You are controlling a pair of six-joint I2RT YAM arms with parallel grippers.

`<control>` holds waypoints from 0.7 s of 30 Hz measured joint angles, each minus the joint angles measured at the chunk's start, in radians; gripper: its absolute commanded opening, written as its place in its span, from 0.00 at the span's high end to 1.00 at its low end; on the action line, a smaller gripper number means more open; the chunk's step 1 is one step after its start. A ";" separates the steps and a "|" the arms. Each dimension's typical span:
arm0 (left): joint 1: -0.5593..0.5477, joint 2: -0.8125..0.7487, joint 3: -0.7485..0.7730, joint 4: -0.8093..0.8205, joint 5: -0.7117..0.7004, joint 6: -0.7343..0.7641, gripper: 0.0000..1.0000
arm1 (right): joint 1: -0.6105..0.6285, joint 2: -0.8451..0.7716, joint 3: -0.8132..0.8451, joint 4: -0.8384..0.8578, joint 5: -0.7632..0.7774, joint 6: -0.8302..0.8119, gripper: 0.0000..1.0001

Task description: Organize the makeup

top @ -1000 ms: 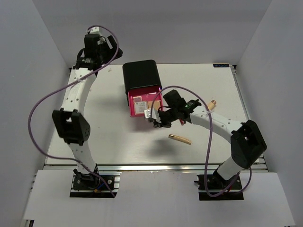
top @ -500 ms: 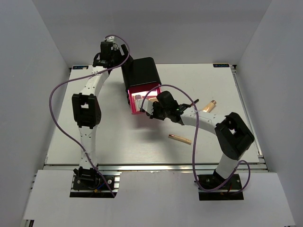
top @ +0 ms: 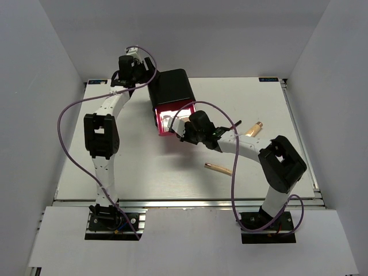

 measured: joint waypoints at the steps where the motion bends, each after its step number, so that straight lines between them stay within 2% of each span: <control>1: 0.001 -0.016 -0.031 0.022 0.000 0.008 0.21 | 0.000 0.004 0.000 0.003 0.007 0.002 1.00; 8: 0.009 -0.104 -0.192 0.122 -0.002 0.044 0.21 | -0.002 0.042 0.002 0.057 0.087 0.008 1.00; 12: 0.011 -0.121 -0.224 0.145 -0.003 0.054 0.21 | -0.010 0.080 0.022 0.129 0.163 0.011 1.00; 16: 0.011 -0.139 -0.240 0.129 0.009 0.049 0.20 | -0.026 0.144 0.080 0.275 0.249 0.016 1.00; 21: 0.005 -0.151 -0.249 0.109 0.019 0.044 0.19 | -0.037 0.163 0.126 0.371 0.294 0.025 1.00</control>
